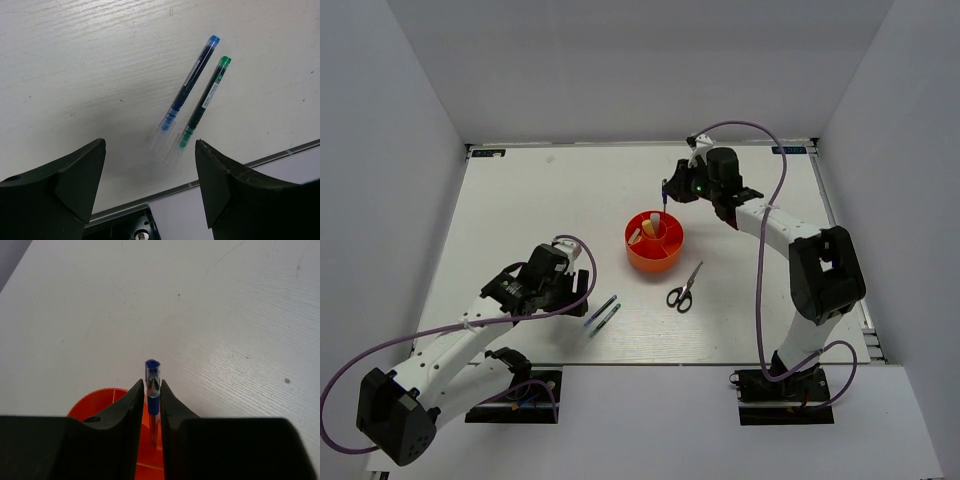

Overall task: Sort the stationery into containers
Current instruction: Place the pen in the storage box, then pick up the pen from the center of the board.

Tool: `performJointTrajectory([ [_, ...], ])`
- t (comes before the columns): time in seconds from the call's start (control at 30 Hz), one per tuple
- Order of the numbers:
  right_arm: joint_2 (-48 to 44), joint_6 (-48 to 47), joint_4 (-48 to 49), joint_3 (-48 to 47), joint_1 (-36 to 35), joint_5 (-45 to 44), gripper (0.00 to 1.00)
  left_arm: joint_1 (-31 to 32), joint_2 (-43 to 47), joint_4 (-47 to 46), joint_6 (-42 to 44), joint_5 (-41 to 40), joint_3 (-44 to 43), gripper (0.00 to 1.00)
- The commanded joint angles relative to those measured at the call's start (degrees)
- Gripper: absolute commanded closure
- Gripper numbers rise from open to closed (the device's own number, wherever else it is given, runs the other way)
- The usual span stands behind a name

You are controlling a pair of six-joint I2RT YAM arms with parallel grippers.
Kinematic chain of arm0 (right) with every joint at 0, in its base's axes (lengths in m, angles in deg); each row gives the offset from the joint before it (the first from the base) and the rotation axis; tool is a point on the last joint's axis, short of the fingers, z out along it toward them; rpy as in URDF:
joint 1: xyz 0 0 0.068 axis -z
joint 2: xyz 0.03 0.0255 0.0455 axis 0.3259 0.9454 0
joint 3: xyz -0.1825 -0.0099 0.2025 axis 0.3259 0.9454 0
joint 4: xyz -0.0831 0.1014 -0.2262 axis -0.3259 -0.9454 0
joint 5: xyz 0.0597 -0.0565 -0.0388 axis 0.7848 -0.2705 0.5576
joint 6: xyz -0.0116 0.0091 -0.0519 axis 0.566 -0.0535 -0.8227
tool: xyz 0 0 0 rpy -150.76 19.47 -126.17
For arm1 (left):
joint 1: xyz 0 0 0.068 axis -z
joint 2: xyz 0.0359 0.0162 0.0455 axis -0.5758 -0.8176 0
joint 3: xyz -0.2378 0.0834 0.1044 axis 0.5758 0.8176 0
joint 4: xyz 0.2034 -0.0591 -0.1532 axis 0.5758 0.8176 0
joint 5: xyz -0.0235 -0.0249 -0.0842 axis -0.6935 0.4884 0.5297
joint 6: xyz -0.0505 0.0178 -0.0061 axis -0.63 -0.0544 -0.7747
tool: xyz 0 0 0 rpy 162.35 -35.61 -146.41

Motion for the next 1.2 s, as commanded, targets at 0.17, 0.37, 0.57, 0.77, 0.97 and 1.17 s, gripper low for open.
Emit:
performJointTrajectory([
  [0.17,-4.28,-0.68,4.93,3.04,-0.54,4.88,0.56,-0.25,-1.80,-0.99,0.54,0.42,-1.11,0.18],
  [0.37,-7.62,-0.77,1.95,3.48,-0.10,3.04,0.55,-0.25,-6.81,-0.11,3.00,-0.63,-3.83,0.22],
  [0.57,-14.03,-2.78,-7.87,3.92,0.34,-1.70,0.63,-0.17,-12.25,0.16,7.83,-0.81,-6.99,0.44],
  [0.77,-22.72,-9.81,-15.19,12.23,1.57,6.77,0.93,0.45,-18.14,-0.72,11.17,-0.28,-9.81,0.44],
  [0.97,-30.99,-17.54,-20.81,22.37,2.89,15.59,0.75,0.98,-22.62,-3.53,11.71,0.86,-11.47,0.44],
  [1.17,-34.60,-20.97,-26.35,25.19,4.21,19.65,0.72,3.79,-29.56,-5.64,12.58,2.36,-15.43,0.45],
])
